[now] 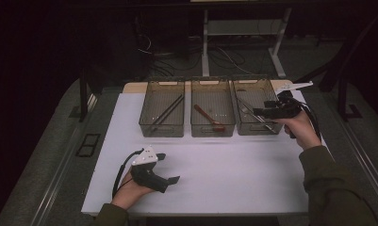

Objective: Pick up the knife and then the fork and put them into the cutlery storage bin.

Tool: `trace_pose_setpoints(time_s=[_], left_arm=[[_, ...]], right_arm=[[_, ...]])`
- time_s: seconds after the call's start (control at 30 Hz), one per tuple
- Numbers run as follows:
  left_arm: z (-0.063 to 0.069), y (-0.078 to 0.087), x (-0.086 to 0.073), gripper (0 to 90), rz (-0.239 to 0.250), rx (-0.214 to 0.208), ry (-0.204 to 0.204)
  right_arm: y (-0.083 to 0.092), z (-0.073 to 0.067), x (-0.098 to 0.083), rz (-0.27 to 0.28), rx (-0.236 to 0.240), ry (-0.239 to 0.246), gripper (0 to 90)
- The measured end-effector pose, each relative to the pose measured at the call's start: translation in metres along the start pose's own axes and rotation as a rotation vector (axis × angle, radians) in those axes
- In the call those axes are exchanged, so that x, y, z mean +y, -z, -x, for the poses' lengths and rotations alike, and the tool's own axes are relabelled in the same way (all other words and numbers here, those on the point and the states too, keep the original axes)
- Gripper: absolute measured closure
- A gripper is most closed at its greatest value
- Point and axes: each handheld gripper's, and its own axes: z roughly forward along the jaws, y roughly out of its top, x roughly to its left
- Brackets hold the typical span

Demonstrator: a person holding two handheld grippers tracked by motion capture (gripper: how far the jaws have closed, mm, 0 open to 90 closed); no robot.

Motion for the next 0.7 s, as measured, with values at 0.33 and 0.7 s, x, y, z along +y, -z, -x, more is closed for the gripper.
trace_pose_setpoints(time_s=[0.33,0.7], left_arm=[[0.000,0.001,0.000,0.0,-0.005,0.003,-0.004],[-0.001,0.001,0.000,0.0,0.001,0.003,-0.001]], right_arm=[[0.013,-0.017,-0.023,0.066,0.047,0.018,25.1],[0.024,-0.036,-0.045,0.089,0.050,0.038,21.8]])
